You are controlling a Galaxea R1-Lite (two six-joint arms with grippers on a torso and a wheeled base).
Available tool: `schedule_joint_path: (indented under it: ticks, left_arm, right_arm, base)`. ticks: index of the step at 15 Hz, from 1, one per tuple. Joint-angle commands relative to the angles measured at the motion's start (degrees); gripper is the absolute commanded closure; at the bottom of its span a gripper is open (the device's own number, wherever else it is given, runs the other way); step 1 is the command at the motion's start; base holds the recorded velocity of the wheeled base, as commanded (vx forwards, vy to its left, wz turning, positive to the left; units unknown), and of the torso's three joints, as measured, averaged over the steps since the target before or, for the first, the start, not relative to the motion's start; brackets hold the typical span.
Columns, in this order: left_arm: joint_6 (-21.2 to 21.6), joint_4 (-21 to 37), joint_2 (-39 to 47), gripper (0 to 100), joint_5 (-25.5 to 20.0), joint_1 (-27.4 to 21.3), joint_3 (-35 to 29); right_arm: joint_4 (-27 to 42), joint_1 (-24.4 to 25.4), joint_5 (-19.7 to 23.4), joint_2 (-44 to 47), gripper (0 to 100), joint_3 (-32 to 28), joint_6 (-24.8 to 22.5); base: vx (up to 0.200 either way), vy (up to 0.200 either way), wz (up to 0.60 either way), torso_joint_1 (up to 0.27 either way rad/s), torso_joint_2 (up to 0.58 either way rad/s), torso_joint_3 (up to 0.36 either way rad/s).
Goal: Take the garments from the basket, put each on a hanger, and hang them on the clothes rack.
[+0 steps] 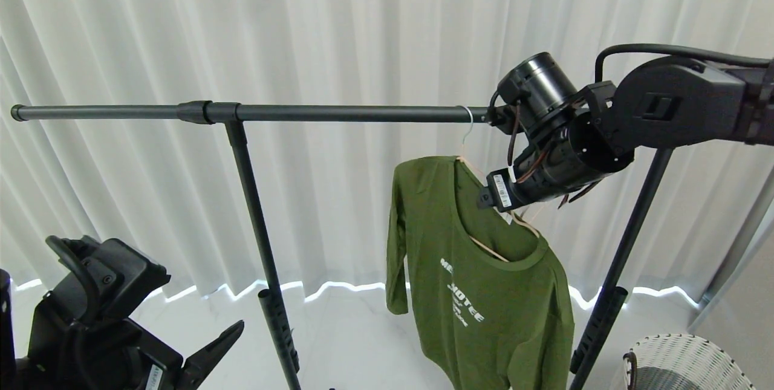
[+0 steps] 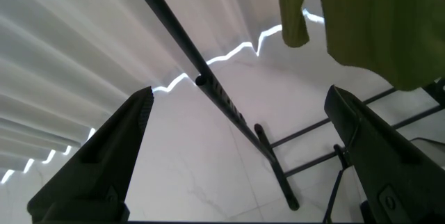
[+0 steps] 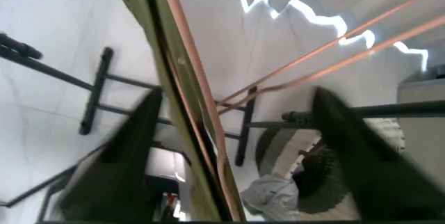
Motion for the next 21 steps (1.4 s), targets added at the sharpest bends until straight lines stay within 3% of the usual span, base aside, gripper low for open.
schedule_joint_path:
  ticks: [1, 6, 8, 10, 12, 15, 16, 17, 19, 21]
  left_arm:
    - [0.0, 0.0, -0.1, 0, 0.0, 0.1, 0.0]
    - [-0.1, 0.0, -1.0, 0, 0.0, 4.6, 0.0]
    - [-0.1, 0.0, -1.8, 0, 0.0, 7.6, 0.8]
    - [-0.1, 0.0, -1.9, 0, 0.0, 11.0, 0.4]
    - [-0.1, -1.2, -2.3, 0, 0.0, 12.2, 0.5]
    - [-0.1, -2.2, -2.4, 0, 0.0, 12.3, 0.7]
    - [-0.1, -2.2, -2.4, 0, 0.0, 12.3, 0.7]
    - [0.0, -2.3, -2.4, 0, 0.0, 12.4, 0.6]
    - [0.0, -2.3, -2.4, 0, 0.0, 12.4, 0.4]
    - [0.0, -2.3, -2.4, 0, 0.0, 12.4, 0.4]
  right_arm:
    - [0.1, 0.3, 0.0, -2.8, 0, 0.1, 0.7]
    - [3.7, 0.0, 0.2, -12.8, 0, 1.9, 3.4]
    - [6.3, -3.0, 0.1, -17.5, 0, 5.0, 3.4]
    - [7.4, -8.0, 0.4, -22.4, 0, 9.3, 0.8]
    - [6.7, -14.7, 1.6, -27.2, 0, 14.6, -6.2]
    - [-4.7, -22.0, 9.2, -33.7, 0, 26.6, -15.2]
    - [-10.8, -25.2, 11.7, -36.1, 0, 32.9, -20.4]
    - [-20.5, -27.8, 12.4, -37.6, 0, 40.9, -25.5]
    - [-37.4, -28.9, 12.4, -37.9, 0, 50.4, -29.4]
    - [-43.6, -29.5, 12.3, -37.5, 0, 53.5, -31.4]
  base:
    - [0.000, 0.000, 0.00, 0.000, 0.00, 0.000]
    - [0.000, 0.000, 0.00, 0.000, 0.00, 0.000]
    - [0.000, 0.000, 0.00, 0.000, 0.00, 0.000]
    - [0.000, 0.000, 0.00, 0.000, 0.00, 0.000]
    - [0.000, 0.000, 0.00, 0.000, 0.00, 0.000]
    - [0.000, 0.000, 0.00, 0.000, 0.00, 0.000]
    - [0.000, 0.000, 0.00, 0.000, 0.00, 0.000]
    - [0.000, 0.000, 0.00, 0.000, 0.00, 0.000]
    - [0.000, 0.000, 0.00, 0.000, 0.00, 0.000]
    - [-0.100, 0.000, 0.00, 0.001, 0.00, 0.004]
